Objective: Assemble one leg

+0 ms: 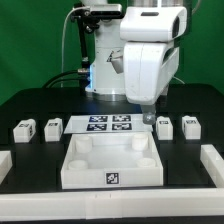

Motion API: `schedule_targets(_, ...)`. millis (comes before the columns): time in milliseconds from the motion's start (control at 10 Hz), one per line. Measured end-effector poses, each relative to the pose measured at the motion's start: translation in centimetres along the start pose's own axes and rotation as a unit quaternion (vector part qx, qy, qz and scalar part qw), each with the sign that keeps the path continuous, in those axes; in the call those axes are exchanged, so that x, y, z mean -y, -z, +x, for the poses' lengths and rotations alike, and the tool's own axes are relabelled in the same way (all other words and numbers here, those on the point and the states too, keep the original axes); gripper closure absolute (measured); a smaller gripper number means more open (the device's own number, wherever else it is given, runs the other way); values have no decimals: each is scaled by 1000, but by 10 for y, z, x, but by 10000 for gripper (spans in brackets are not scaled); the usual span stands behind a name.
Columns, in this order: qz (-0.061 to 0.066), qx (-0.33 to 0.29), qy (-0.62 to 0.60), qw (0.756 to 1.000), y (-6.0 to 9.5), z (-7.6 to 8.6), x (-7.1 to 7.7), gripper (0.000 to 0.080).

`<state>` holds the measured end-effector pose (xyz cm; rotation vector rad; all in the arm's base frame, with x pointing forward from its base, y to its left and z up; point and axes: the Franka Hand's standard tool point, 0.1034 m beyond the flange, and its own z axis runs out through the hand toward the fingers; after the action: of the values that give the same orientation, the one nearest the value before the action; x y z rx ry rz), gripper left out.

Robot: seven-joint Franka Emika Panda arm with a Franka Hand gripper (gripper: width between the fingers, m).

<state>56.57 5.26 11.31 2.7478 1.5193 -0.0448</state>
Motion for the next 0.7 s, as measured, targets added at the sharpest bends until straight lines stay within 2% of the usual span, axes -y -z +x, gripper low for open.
schedule_targets(500,0,0,0,1000,0,0,0,150)
schedule_targets(600,-1,0,82,997,-1,-1,-1,150)
schedule_targets(700,-10,-6,140,990,-9,-11,4,150)
